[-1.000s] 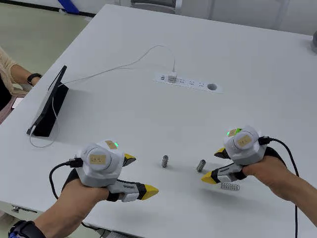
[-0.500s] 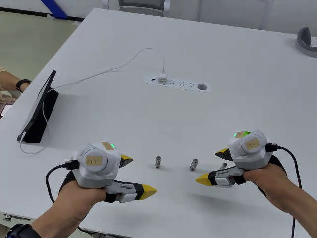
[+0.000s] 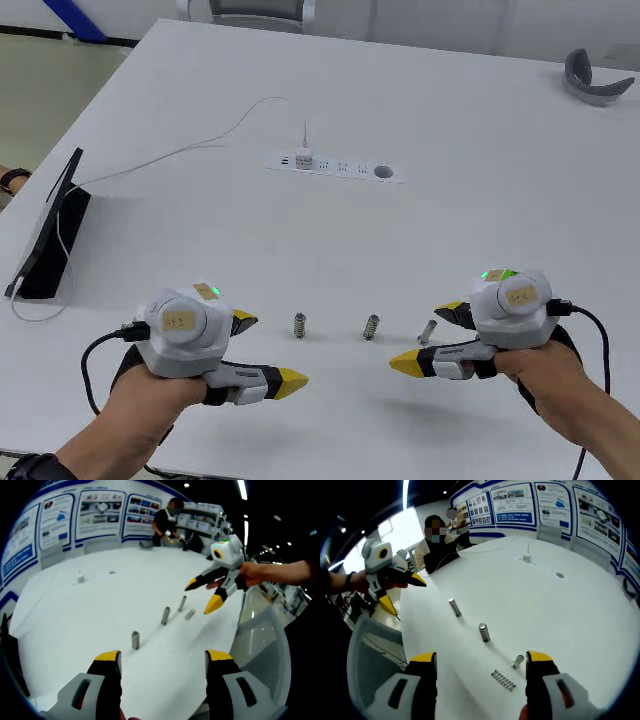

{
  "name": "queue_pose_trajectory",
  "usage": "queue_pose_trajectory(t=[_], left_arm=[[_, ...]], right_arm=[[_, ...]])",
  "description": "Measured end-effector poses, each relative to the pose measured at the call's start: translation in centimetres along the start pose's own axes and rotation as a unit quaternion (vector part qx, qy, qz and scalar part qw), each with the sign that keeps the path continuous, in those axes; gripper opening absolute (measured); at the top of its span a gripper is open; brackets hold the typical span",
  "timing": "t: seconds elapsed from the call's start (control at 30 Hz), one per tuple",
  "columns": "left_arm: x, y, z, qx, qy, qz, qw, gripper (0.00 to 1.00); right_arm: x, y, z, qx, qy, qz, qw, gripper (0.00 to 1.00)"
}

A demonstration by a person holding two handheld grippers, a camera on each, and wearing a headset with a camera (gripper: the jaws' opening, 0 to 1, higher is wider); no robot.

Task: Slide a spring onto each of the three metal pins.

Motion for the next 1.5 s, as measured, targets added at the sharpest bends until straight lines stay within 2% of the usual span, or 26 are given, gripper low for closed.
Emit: queue_pose_trajectory(t=[0.27, 0.73, 1.03, 1.5], left_arm=[[0.8, -0.7, 0.9, -0.004, 0.013, 0.011, 0.9998, 0.71], [2.8, -2.1, 2.9, -0.01, 0.05, 0.033, 0.9982, 0.71], [4.5, -2.8, 4.5, -0.019, 0.073, 0.051, 0.9958, 0.72], [7.0, -4.3, 7.0, -0.036, 0.105, 0.089, 0.9898, 0.71]], right_arm=[[-0.1, 1.6, -1.6, 0.02, 0.008, 0.032, 0.9993, 0.76], [-0.2, 4.8, -3.1, 0.03, 0.015, 0.081, 0.9962, 0.8], [0.0, 6.6, -4.1, 0.04, 0.023, 0.109, 0.9929, 0.82], [0.2, 9.2, -5.4, 0.05, 0.036, 0.144, 0.9877, 0.83]])
Point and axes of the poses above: the centre of the closed fingertips' face, and the gripper's own axes: z roughly forward along the fingers, x roughly to its right, y roughly out of its underside, the point moved 5 cm from there along -z, roughly backward along the fingers, and after that the axes turned 13 degrees about -x, right-handed, at the moved point
